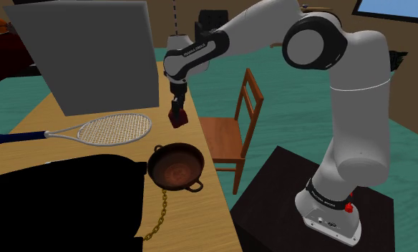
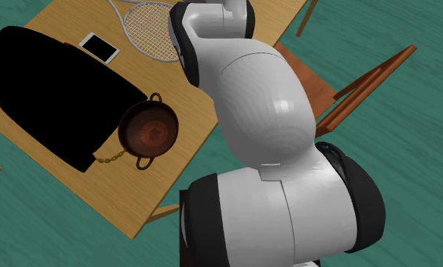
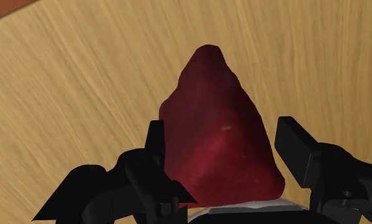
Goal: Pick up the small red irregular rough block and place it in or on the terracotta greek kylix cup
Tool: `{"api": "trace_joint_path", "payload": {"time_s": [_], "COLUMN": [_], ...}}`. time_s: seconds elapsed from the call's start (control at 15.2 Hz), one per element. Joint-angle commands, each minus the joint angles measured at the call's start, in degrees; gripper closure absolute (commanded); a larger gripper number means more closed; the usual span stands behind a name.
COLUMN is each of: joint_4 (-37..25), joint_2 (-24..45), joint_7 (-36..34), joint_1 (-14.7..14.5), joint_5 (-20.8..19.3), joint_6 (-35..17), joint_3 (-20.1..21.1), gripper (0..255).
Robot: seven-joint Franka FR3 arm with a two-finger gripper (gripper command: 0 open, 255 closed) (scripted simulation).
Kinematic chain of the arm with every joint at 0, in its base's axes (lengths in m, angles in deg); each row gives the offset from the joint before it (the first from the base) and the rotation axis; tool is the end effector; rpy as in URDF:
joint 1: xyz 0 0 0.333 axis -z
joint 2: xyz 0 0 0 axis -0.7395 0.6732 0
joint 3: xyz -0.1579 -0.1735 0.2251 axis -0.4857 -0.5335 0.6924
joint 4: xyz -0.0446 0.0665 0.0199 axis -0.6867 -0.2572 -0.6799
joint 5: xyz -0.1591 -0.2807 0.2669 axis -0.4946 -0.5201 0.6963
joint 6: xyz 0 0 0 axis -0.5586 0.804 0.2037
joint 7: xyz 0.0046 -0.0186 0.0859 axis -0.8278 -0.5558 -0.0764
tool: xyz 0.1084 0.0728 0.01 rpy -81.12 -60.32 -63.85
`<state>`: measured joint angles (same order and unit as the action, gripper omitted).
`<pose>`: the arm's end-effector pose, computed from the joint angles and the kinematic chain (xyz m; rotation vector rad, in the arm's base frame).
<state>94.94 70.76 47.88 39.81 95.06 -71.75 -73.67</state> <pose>0.6933 0.0681 0.3286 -2.9473 -0.8315 -0.0591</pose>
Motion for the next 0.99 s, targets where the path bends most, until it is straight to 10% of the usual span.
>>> {"api": "trace_joint_path", "payload": {"time_s": [0.0,0.92], "joint_4": [-0.7,-7.1], "joint_2": [-0.6,-3.7], "joint_7": [-0.2,-1.2], "joint_1": [-0.1,-0.1], "joint_5": [-0.1,-0.8], "joint_6": [1.3,10.7], "joint_3": [0.0,-0.2], "gripper": [255,255]}}
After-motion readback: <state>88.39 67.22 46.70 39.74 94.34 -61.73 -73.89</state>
